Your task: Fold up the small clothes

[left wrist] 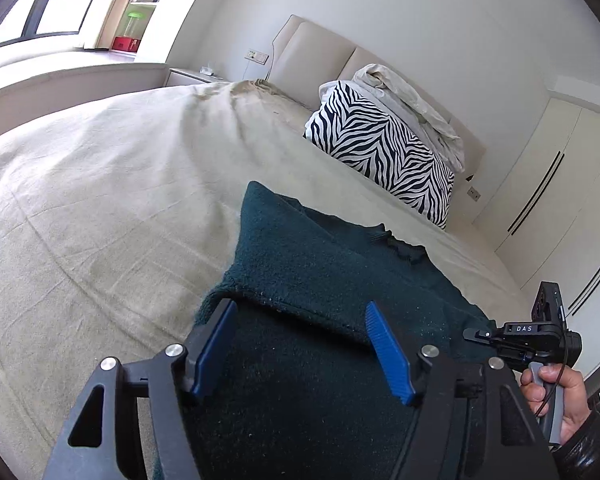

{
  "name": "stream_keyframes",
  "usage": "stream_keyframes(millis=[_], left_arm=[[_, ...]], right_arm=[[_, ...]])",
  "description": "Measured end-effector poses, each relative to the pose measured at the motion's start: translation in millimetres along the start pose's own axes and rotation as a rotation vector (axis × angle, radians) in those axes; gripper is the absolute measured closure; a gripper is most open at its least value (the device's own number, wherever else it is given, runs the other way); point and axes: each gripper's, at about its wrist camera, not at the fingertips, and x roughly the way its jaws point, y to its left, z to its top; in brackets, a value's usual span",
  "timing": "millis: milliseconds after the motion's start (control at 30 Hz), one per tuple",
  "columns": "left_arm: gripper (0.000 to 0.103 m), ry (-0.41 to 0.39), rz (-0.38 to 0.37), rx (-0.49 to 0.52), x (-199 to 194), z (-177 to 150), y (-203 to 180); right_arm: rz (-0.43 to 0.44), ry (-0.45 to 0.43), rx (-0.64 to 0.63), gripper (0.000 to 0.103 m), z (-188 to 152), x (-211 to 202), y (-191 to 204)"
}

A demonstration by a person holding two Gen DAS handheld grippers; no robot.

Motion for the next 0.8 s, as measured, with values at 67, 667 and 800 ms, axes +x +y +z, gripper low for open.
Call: stream_keyframes(millis=[67, 667, 800], left_arm=[[0.034, -0.009, 0.0, 0.005, -1.3, 13.2, -3.0], [0.067, 0.272, 0.076, 0.1, 144.1, 74.1, 17.0], [0.067, 0.247, 0.051, 0.097, 139.0, 73.0, 19.9]], right_arm=[[-0.004, -0.007, -0.018, 0.093, 2.1, -1.2, 1.4], [0.103, -0.061, 0.029, 0.089, -6.8, -12.9, -25.0], [0.12, -0.17, 0.097, 0.054, -12.5, -47.6, -35.2]])
